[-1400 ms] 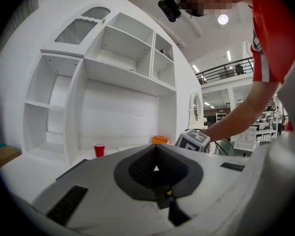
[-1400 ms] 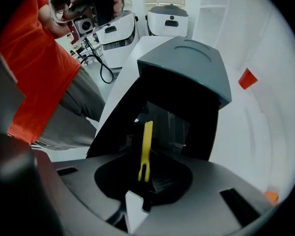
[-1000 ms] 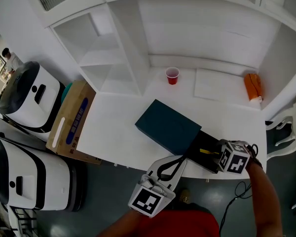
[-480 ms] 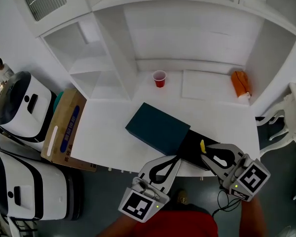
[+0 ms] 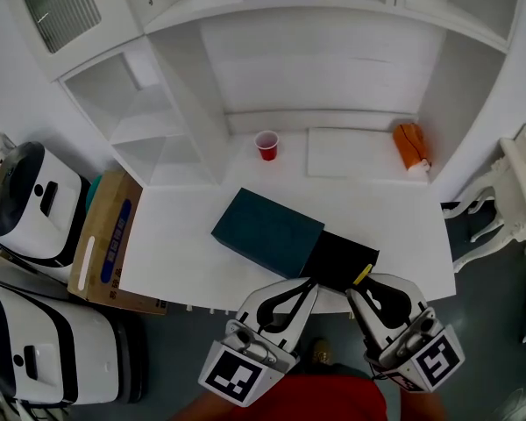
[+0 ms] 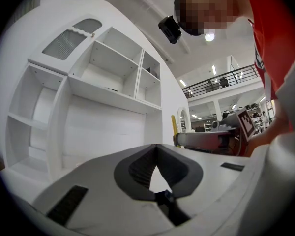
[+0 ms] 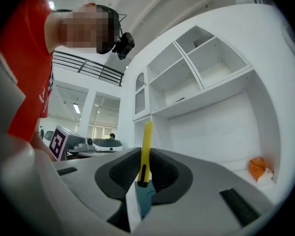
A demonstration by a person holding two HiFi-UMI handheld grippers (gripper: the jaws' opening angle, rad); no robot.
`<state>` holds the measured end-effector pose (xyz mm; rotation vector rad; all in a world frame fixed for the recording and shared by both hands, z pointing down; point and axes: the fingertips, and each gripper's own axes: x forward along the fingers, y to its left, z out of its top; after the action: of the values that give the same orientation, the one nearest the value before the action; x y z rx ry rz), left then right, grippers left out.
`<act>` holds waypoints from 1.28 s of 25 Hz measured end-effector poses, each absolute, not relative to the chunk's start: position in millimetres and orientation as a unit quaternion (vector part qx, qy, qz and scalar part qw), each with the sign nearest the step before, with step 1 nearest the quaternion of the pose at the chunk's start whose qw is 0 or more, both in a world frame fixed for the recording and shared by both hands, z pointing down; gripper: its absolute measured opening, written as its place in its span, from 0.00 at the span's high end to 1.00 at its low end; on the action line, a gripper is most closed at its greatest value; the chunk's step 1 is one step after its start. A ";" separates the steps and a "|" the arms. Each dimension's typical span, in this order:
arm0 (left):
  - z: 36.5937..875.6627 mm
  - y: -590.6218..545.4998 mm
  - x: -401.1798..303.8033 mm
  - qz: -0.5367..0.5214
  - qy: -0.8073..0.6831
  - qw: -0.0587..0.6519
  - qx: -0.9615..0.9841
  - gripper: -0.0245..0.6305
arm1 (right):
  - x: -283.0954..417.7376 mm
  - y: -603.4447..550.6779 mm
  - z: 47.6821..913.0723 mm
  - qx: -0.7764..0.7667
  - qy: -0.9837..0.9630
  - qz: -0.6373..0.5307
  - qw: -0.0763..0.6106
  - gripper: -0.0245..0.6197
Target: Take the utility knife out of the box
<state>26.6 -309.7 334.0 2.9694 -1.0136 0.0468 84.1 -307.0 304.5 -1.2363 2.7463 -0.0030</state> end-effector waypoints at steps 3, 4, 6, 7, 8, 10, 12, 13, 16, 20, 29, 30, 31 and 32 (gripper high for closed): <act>333.6 -308.7 28.4 0.014 -0.320 0.002 0.947 0.93 | 90.1 -305.5 306.4 -0.428 0.901 0.000 0.066 0.84; 333.7 -308.3 29.1 0.014 -0.319 0.002 0.948 0.93 | 92.1 -305.3 306.9 -0.433 0.899 0.002 0.064 0.84; 334.7 -307.6 30.9 0.016 -0.316 0.003 0.949 0.93 | 95.2 -305.1 307.2 -0.442 0.895 0.007 0.058 0.84; 335.4 -307.3 31.7 0.017 -0.315 0.004 0.949 0.93 | 96.0 -305.0 306.7 -0.445 0.894 0.011 0.056 0.84; 336.1 -307.1 32.3 0.018 -0.315 0.007 0.949 0.93 | 96.5 -305.0 305.7 -0.446 0.893 0.014 0.055 0.84; 336.5 -306.9 33.3 0.019 -0.315 0.009 0.949 0.93 | 97.2 -305.0 304.2 -0.448 0.892 0.018 0.054 0.85; 335.7 -306.9 34.4 0.018 -0.314 0.008 0.949 0.93 | 97.9 -305.3 303.6 -0.448 0.892 0.020 0.052 0.85; 335.6 -306.9 34.9 0.018 -0.315 0.008 0.949 0.93 | 98.2 -305.4 303.5 -0.448 0.892 0.021 0.052 0.85; 335.4 -306.5 35.8 0.019 -0.315 0.008 0.949 0.93 | 99.1 -305.6 303.6 -0.447 0.893 0.020 0.053 0.85; 333.1 -307.2 36.5 0.016 -0.318 0.006 0.948 0.93 | 98.8 -306.7 304.5 -0.443 0.895 0.016 0.054 0.85; 334.8 -308.8 35.6 0.015 -0.325 0.007 0.946 0.93 | 96.3 -308.0 307.3 -0.433 0.900 0.010 0.055 0.85; 335.1 -308.8 35.8 0.016 -0.325 0.007 0.946 0.93 | 96.3 -308.1 307.7 -0.431 0.900 0.010 0.055 0.85; 335.5 -308.9 36.1 0.017 -0.325 0.007 0.946 0.93 | 96.3 -308.1 308.1 -0.431 0.901 0.009 0.054 0.85; 335.7 -309.1 36.4 0.018 -0.325 0.007 0.946 0.93 | 96.4 -308.3 308.7 -0.430 0.901 0.009 0.053 0.85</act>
<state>36.4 -309.1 335.7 2.9576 -1.0162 0.0551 96.4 -308.3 308.7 -1.3063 2.7398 0.0276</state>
